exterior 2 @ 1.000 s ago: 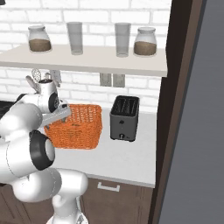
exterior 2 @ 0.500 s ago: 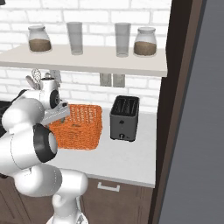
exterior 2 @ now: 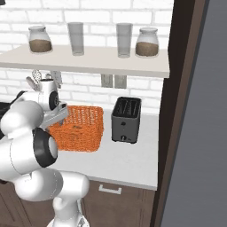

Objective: Open the cabinet, pick up the bread from the cabinet and place it in the basket. Then move the basket to the dining counter.

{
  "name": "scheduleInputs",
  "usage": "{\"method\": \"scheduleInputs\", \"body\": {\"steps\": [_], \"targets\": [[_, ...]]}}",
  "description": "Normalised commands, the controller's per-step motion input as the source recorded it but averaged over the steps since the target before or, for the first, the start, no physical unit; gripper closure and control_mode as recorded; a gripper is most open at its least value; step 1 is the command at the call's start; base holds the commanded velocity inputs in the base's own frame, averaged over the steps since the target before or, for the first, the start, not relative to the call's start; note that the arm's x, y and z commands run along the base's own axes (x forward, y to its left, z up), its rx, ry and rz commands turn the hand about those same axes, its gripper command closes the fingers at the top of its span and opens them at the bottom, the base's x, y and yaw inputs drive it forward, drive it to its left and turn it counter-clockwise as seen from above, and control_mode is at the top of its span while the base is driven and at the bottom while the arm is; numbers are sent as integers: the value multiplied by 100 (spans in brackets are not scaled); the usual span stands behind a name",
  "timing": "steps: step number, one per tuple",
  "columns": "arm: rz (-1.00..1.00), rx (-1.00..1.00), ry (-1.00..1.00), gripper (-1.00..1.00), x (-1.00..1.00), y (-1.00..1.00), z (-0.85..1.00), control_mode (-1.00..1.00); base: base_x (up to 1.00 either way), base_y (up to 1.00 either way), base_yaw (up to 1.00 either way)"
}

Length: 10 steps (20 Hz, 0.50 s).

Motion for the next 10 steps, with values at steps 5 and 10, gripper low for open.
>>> {"method": "scheduleInputs", "body": {"steps": [5,10], "targets": [[13,0,1,-100,-7,0,0,-100,0,0,0],[12,0,0,-100,4,0,-6,-100,0,0,0]]}}
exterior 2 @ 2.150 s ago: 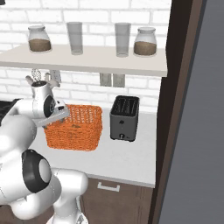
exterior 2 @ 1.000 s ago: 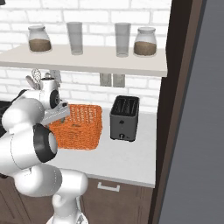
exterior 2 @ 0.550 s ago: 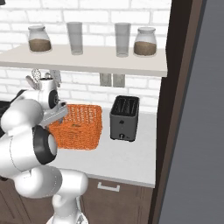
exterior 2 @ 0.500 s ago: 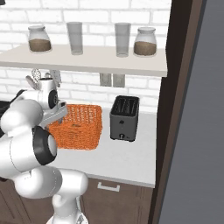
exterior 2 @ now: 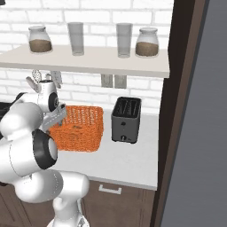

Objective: Open the cabinet, pick up the bread from the cabinet and place it in the basket. Then move the basket to the dining counter.

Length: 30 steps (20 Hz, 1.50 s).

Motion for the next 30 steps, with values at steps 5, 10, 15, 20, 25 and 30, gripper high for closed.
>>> {"method": "scheduleInputs", "body": {"steps": [5,10,15,20,25,30], "targets": [[10,-1,0,-100,23,0,-1,-100,0,0,0],[5,-2,0,-100,14,0,0,-100,0,0,0],[1,0,3,-100,0,0,-17,-100,0,0,0],[1,0,1,-100,-9,0,-33,-100,0,0,0],[6,-1,0,-100,0,1,-26,-100,0,0,0],[6,0,1,100,0,0,-16,-100,0,0,0]]}}
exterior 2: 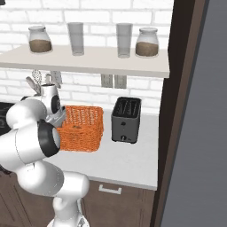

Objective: Open the cabinet, pick up the bread from the cabinet and place it in the basket. Then move the basket to the dining counter.

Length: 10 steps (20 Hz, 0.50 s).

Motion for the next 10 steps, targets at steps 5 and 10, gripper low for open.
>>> {"method": "scheduleInputs", "body": {"steps": [5,10], "targets": [[1,0,0,100,-1,0,-6,-100,0,0,0],[-1,-3,-6,100,-26,-1,26,-100,0,0,0]]}}
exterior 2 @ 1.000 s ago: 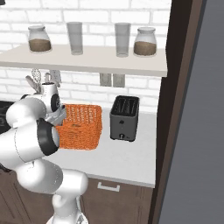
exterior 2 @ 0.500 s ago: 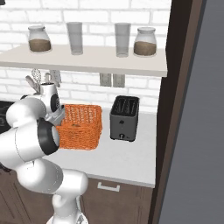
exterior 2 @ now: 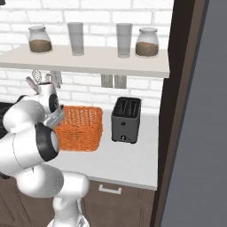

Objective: Open the cabinet, pick up the bread from the cabinet and place it in the basket. Then move the basket to the dining counter.

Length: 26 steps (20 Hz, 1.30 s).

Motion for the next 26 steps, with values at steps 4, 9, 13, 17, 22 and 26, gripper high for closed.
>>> {"method": "scheduleInputs", "body": {"steps": [4,9,13,17,22,26], "targets": [[0,0,-5,100,-29,0,81,-100,0,0,0],[-1,0,-10,100,-33,-4,72,-100,0,0,0],[0,0,-24,100,-39,0,51,-100,0,0,0],[0,0,-25,100,-37,0,38,-100,0,0,0],[0,0,-2,100,-10,-4,5,-100,0,0,0],[0,1,0,100,0,-23,9,-100,0,0,0]]}}
